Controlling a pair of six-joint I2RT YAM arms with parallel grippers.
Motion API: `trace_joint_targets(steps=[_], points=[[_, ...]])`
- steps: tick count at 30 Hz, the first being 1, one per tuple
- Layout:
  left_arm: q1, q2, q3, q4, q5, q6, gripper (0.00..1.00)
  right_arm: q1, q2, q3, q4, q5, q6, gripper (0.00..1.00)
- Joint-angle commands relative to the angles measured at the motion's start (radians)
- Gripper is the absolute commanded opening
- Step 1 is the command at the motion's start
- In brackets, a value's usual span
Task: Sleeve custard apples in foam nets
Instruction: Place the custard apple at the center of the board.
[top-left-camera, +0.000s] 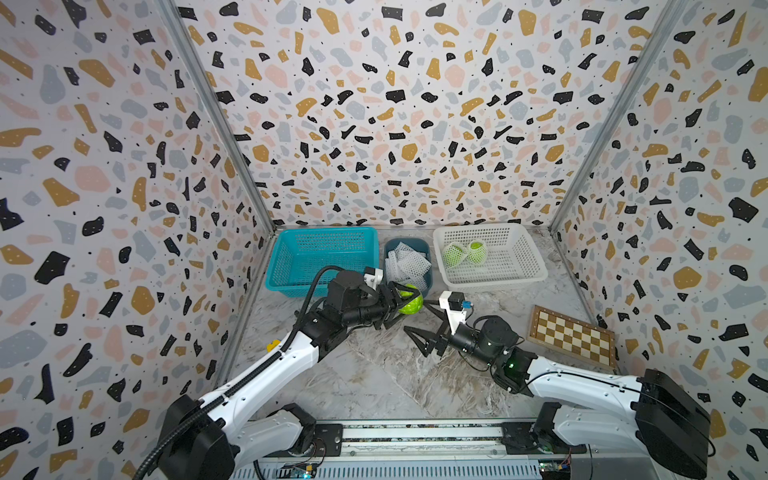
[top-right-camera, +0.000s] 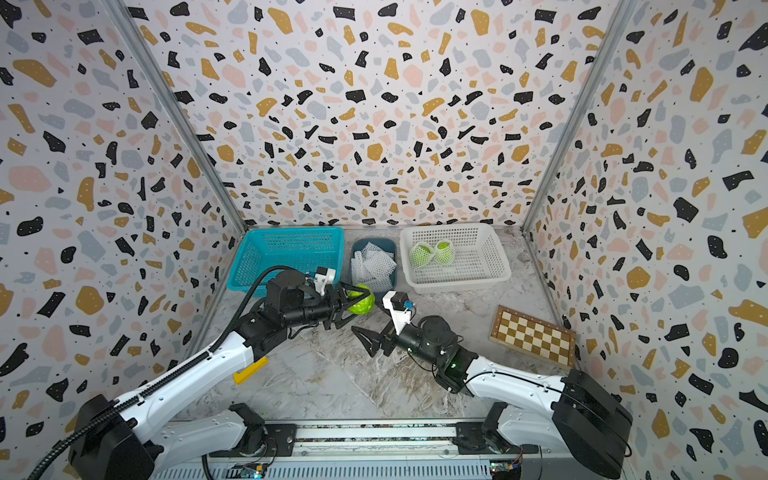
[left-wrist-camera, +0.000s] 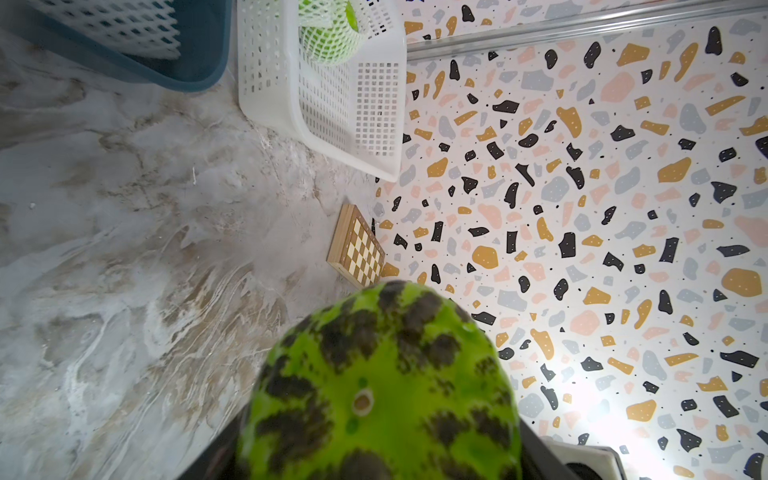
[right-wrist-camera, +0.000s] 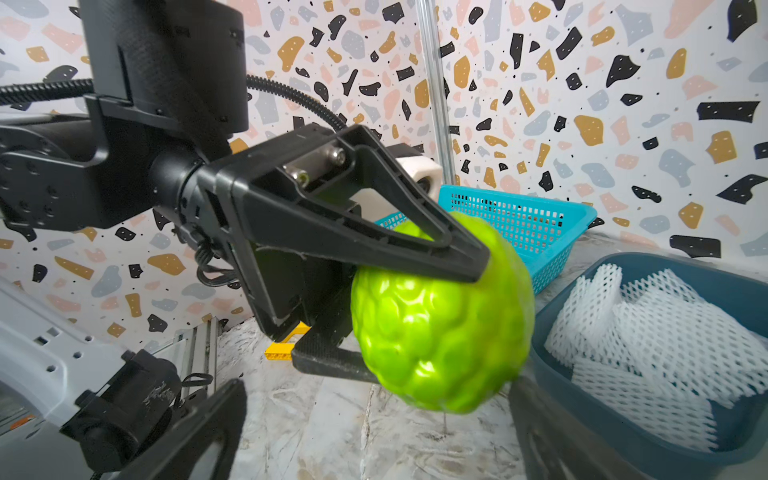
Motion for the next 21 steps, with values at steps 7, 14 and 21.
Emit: trace_joint_targets(steps=[7, 14, 21], points=[[-0.023, -0.02, -0.015, 0.056, 0.054, -0.006, 0.7, -0.032, -0.039, 0.065, -0.025, -0.007, -0.024, 1.0], [-0.044, -0.024, -0.003, 0.066, 0.066, -0.006, 0.7, -0.048, 0.01, 0.106, -0.026, -0.043, -0.011, 0.98], [-0.052, -0.036, 0.01, 0.056, 0.069, 0.003, 0.7, -0.09, 0.057, 0.142, -0.04, -0.12, 0.028, 0.94]])
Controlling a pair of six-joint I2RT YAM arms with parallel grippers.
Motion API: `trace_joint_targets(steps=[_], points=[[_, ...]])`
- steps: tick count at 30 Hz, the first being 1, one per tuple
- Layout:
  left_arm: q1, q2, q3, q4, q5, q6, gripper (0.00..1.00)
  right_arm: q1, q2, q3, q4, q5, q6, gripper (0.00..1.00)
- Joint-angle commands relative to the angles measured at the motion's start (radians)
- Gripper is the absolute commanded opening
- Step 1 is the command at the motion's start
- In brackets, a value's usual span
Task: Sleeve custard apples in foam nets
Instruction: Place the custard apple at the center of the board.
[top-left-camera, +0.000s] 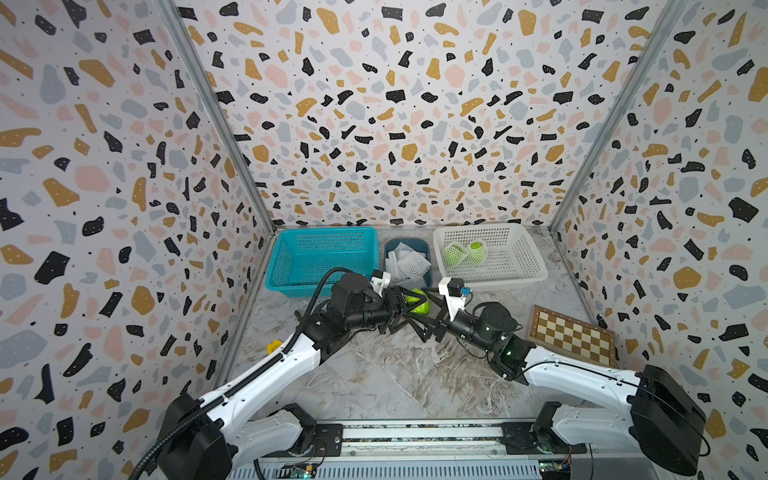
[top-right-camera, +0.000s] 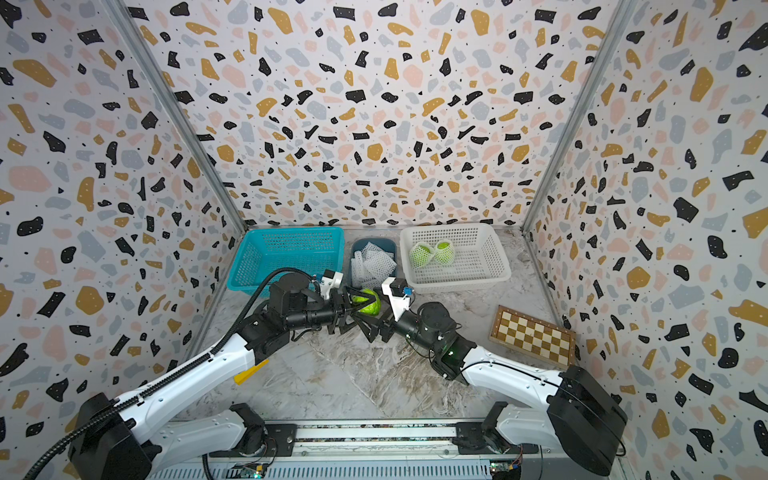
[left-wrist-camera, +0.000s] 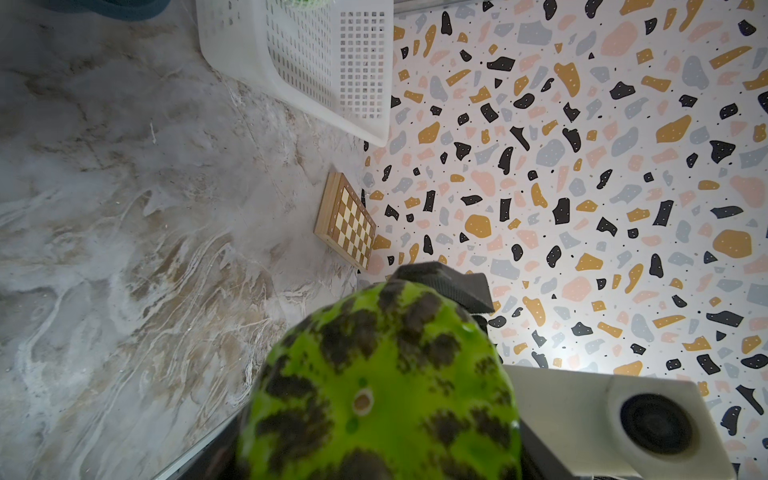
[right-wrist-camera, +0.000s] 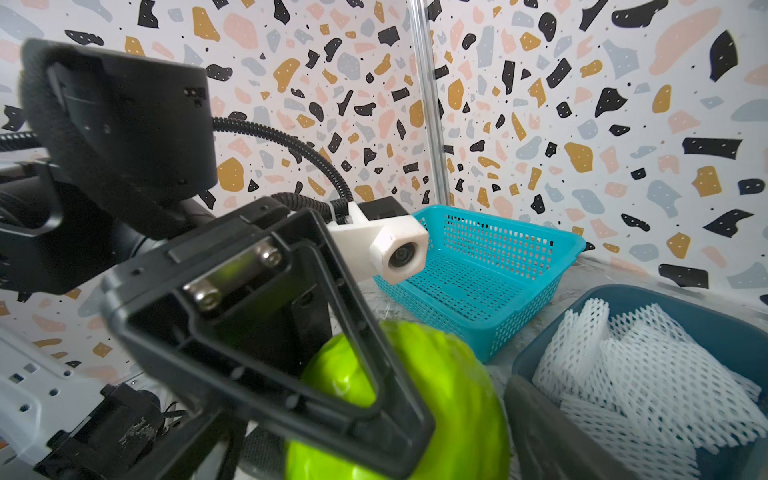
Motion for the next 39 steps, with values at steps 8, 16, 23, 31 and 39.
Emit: trace_joint_targets(steps=[8, 16, 23, 31, 39], points=[[-0.007, -0.034, 0.016, 0.057, 0.027, 0.012, 0.7, -0.019, 0.005, 0.062, -0.026, -0.11, 0.015, 0.8], [-0.007, -0.052, 0.023, -0.021, -0.028, 0.065, 0.92, -0.036, -0.014, 0.062, -0.078, -0.116, 0.022, 0.67], [0.06, -0.111, 0.009, -0.192, -0.119, 0.173, 0.95, -0.088, -0.079, 0.072, -0.301, -0.086, 0.043, 0.67], [0.133, -0.196, -0.043, -0.421, -0.22, 0.309, 0.95, -0.269, -0.051, 0.145, -0.747, -0.265, 0.122, 0.67], [0.16, -0.242, -0.096, -0.496, -0.251, 0.371, 0.95, -0.354, 0.077, 0.188, -0.95, -0.312, 0.073, 0.67]])
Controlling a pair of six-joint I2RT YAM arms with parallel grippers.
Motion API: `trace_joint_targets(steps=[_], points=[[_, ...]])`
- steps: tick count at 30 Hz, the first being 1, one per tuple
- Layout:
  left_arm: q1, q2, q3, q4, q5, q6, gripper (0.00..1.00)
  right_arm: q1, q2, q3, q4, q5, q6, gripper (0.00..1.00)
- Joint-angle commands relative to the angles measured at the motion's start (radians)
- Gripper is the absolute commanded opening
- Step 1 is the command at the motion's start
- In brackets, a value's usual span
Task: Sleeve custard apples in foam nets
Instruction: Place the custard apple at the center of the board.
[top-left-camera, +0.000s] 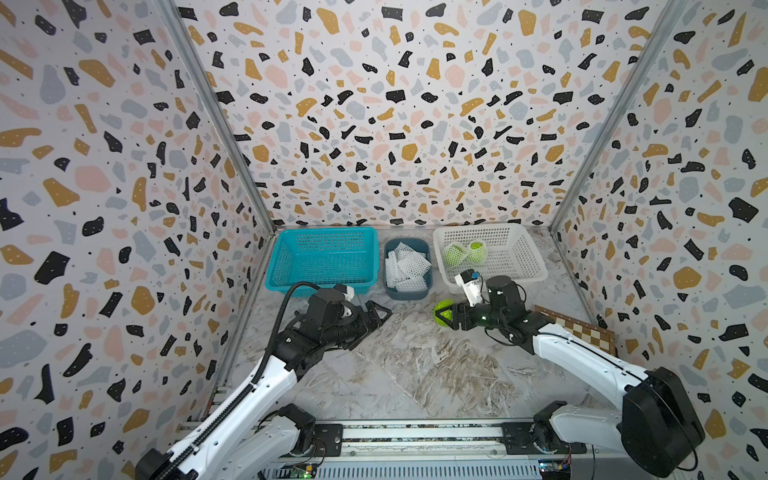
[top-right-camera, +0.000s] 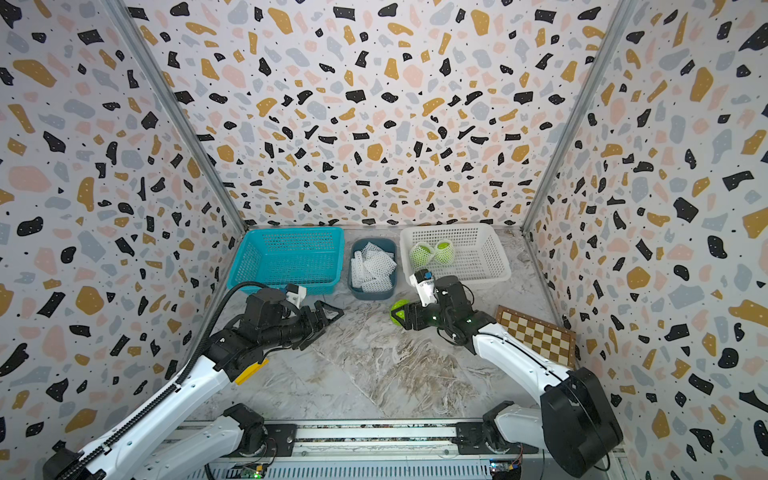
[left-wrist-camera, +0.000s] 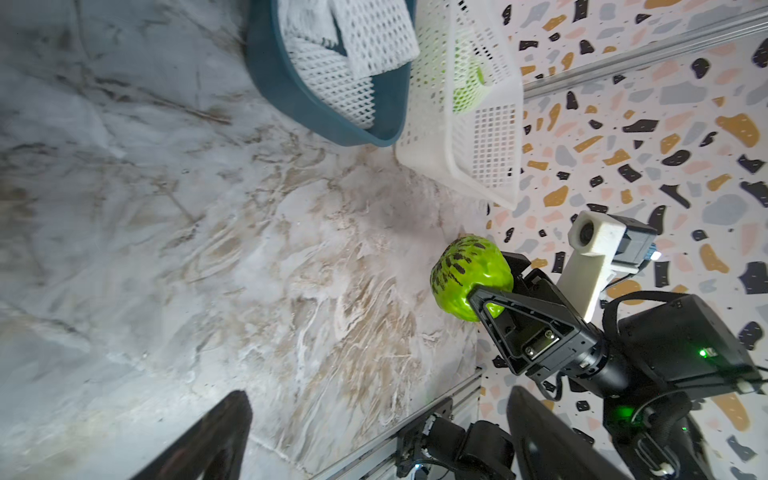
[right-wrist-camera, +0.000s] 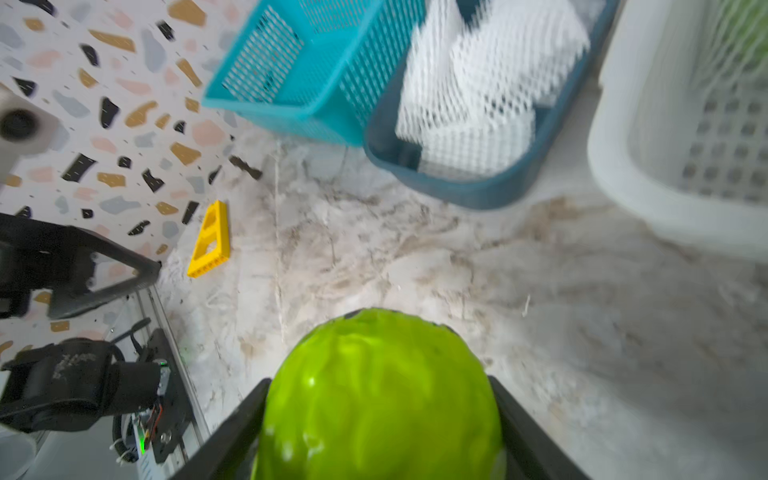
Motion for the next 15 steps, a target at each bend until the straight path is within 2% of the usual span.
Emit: trace_joint_targets(steps=[1, 8, 13, 15], points=[[0.012, -0.021, -0.018, -0.041, -0.019, 0.054, 0.95, -0.005, 0.047, 0.057, -0.135, -0.031, -0.025, 0.67], [0.021, -0.052, -0.051, -0.051, -0.026, 0.063, 0.94, 0.033, 0.169, 0.124, -0.182, 0.164, -0.068, 0.67], [0.032, -0.055, -0.075, -0.048, -0.016, 0.06, 0.94, 0.151, 0.255, 0.172, -0.21, 0.394, -0.091, 0.68], [0.036, -0.057, -0.081, -0.045, -0.009, 0.06, 0.94, 0.182, 0.295, 0.188, -0.216, 0.444, -0.092, 0.68]])
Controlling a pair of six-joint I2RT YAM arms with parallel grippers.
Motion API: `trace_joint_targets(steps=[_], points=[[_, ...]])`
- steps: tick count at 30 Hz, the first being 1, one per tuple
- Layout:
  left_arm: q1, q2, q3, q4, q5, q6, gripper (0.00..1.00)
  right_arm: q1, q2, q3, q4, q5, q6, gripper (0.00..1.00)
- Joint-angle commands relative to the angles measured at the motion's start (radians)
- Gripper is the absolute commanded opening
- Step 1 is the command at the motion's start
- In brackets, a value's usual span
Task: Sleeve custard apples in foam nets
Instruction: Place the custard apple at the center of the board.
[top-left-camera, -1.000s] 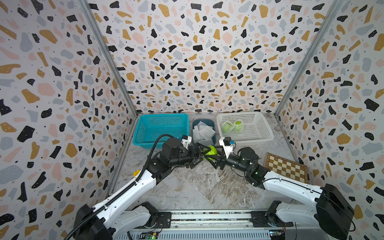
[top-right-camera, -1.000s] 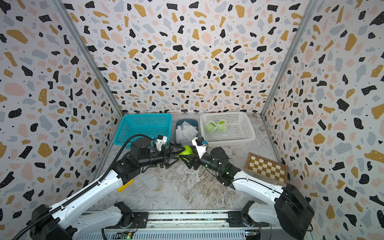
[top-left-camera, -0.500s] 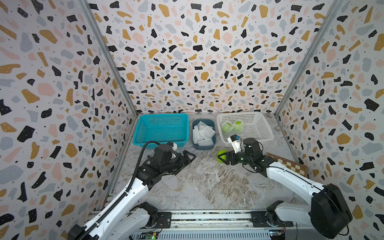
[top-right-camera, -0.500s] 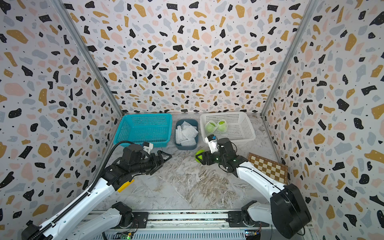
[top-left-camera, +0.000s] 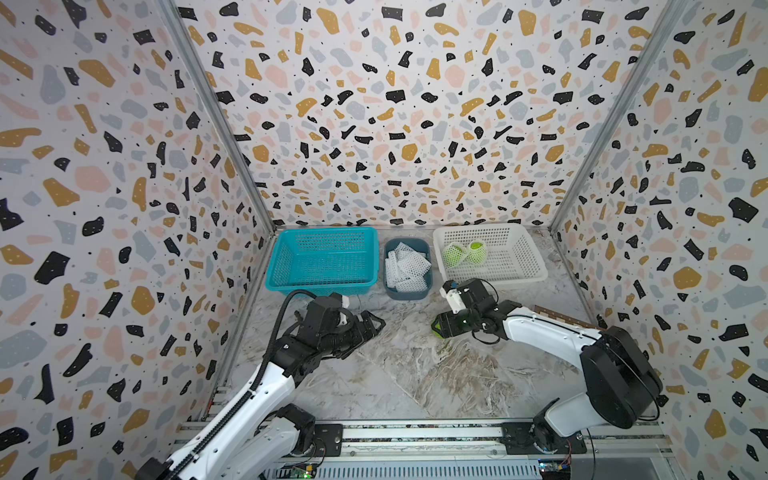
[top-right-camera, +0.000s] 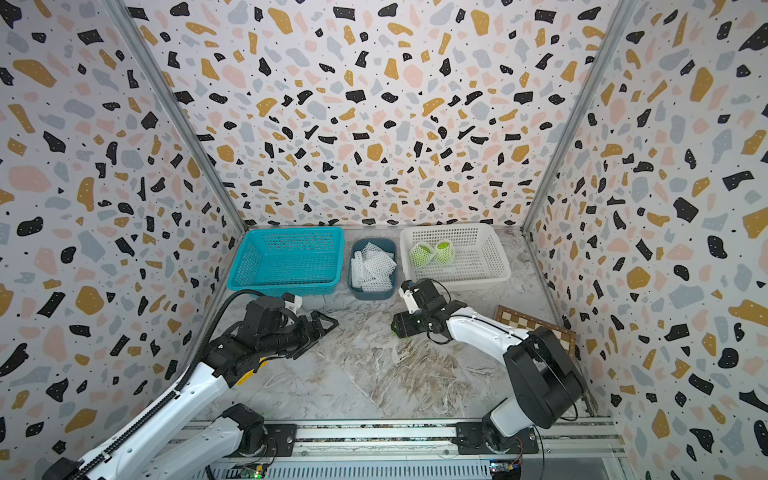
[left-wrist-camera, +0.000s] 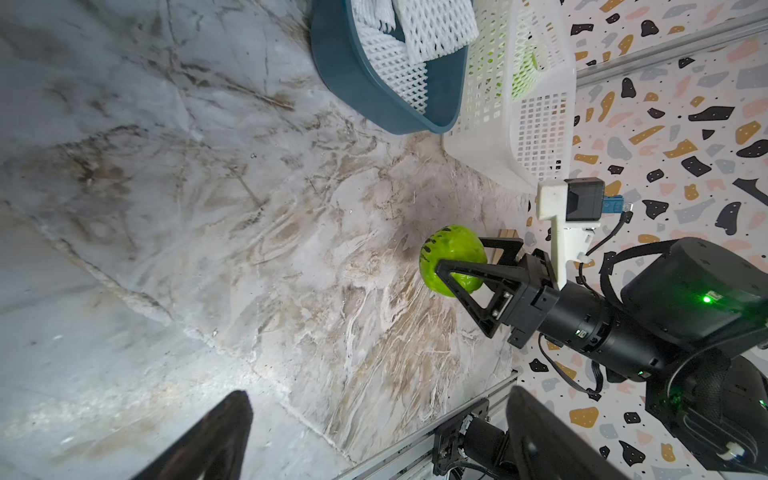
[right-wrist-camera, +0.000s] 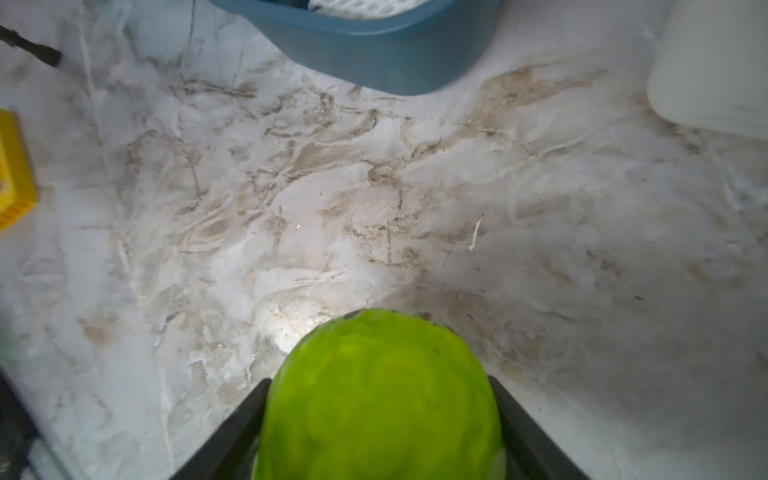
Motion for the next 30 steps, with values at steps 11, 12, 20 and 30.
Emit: trace_joint_targets(steps=[11, 12, 20, 30], points=[[0.04, -0.028, -0.036, -0.006, 0.017, 0.016, 0.94, 0.133, 0.121, 0.121, -0.114, 0.254, -0.059, 0.7], [0.04, -0.031, -0.038, -0.002, 0.019, 0.014, 0.94, 0.134, 0.128, 0.124, -0.118, 0.247, -0.06, 0.7], [0.044, -0.029, -0.05, 0.006, 0.023, 0.003, 0.94, 0.134, 0.135, 0.125, -0.096, 0.192, -0.042, 0.78], [0.045, -0.023, -0.052, 0.011, 0.022, -0.001, 0.94, 0.133, 0.079, 0.122, -0.089, 0.222, -0.041, 0.93]])
